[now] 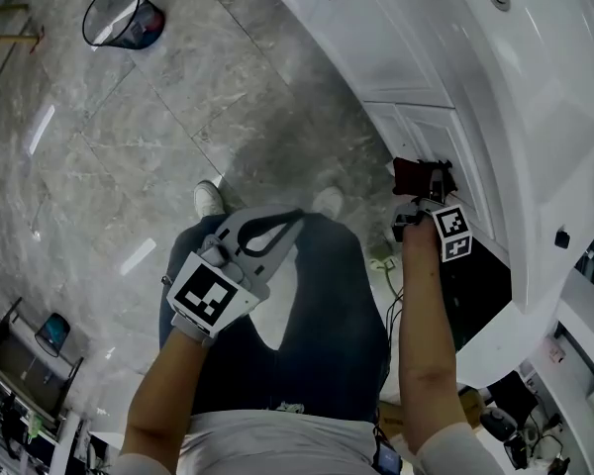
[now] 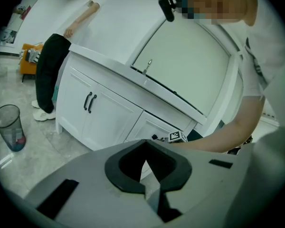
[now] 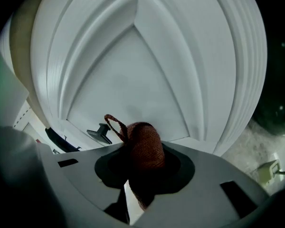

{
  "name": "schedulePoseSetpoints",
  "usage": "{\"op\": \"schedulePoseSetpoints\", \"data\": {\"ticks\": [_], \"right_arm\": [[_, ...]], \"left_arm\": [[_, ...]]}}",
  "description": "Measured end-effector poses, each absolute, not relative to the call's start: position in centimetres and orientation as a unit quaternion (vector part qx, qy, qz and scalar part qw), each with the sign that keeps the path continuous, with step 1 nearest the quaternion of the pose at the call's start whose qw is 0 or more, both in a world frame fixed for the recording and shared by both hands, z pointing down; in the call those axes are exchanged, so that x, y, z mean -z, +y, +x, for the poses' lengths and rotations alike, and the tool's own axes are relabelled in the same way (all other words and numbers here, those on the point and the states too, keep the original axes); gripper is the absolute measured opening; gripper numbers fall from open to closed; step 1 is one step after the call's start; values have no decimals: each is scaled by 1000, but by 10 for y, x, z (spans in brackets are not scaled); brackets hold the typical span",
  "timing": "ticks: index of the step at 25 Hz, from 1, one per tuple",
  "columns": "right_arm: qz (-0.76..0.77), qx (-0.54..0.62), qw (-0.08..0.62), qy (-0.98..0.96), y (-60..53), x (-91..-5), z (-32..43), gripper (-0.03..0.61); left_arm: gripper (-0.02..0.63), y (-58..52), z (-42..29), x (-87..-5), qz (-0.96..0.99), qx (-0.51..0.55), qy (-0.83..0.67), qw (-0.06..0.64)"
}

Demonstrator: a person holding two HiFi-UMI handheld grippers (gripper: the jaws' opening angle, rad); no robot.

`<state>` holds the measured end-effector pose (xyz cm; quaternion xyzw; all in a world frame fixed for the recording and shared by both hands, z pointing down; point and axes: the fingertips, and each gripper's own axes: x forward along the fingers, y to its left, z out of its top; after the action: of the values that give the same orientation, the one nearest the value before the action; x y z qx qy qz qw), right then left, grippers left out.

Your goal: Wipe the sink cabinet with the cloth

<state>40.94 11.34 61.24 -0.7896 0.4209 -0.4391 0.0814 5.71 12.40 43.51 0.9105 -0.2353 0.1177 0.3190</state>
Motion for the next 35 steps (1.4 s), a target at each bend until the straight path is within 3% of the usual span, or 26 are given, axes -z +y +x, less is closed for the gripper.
{"op": "schedulePoseSetpoints", "data": {"ticks": [13, 35], "right_arm": [[-815, 413, 77, 400, 104, -613, 402, 100], [-803, 425, 136, 396, 41, -609, 355, 100]], "left_arm": [[11, 109, 45, -442, 909, -105, -247, 320], [11, 90, 12, -452, 904, -98, -247, 335]]}}
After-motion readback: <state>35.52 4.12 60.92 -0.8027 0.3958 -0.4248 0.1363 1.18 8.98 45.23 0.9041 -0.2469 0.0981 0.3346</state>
